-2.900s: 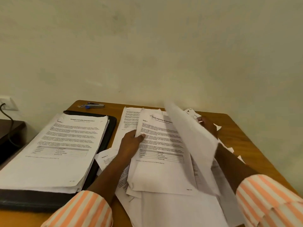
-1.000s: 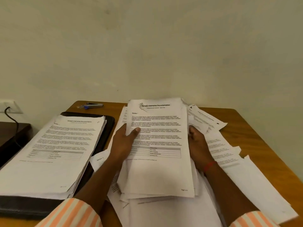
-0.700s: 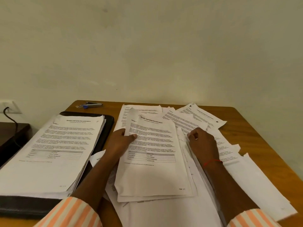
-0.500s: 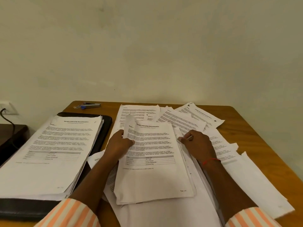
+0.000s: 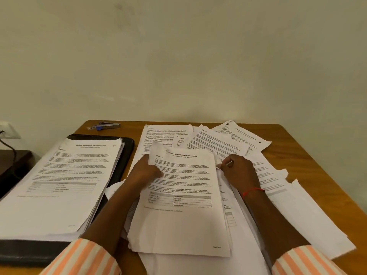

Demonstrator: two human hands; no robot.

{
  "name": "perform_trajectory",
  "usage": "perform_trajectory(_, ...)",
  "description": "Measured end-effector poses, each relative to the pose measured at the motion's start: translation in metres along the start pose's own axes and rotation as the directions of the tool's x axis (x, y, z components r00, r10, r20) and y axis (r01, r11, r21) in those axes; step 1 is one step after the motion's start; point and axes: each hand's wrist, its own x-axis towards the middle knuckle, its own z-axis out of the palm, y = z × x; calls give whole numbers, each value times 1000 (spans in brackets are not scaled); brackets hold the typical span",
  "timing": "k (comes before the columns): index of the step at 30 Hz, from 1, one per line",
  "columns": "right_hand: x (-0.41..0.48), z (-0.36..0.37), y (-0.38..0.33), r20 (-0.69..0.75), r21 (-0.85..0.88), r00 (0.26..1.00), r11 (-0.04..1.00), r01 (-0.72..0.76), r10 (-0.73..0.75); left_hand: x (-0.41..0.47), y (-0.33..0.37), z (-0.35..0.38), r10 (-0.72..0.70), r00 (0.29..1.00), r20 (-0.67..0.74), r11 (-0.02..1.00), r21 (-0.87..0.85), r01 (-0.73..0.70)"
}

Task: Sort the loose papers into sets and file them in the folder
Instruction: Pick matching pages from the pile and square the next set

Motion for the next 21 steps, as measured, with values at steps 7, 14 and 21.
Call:
perform_trajectory(7,6,-13,3,-332,237,940,972,-2,83,6,-5,-8,-30,1000,6,991,-133,30)
perform_trajectory(14,7,-23,5,-422,414,897,908,62,131,7,-4,-6,-13,1000,-6,980,-197,11)
perform_trajectory(21,8,-20,8,-444,423,890,900,104,106,8,-8,-6,-18,1000,-4,981,-191,17)
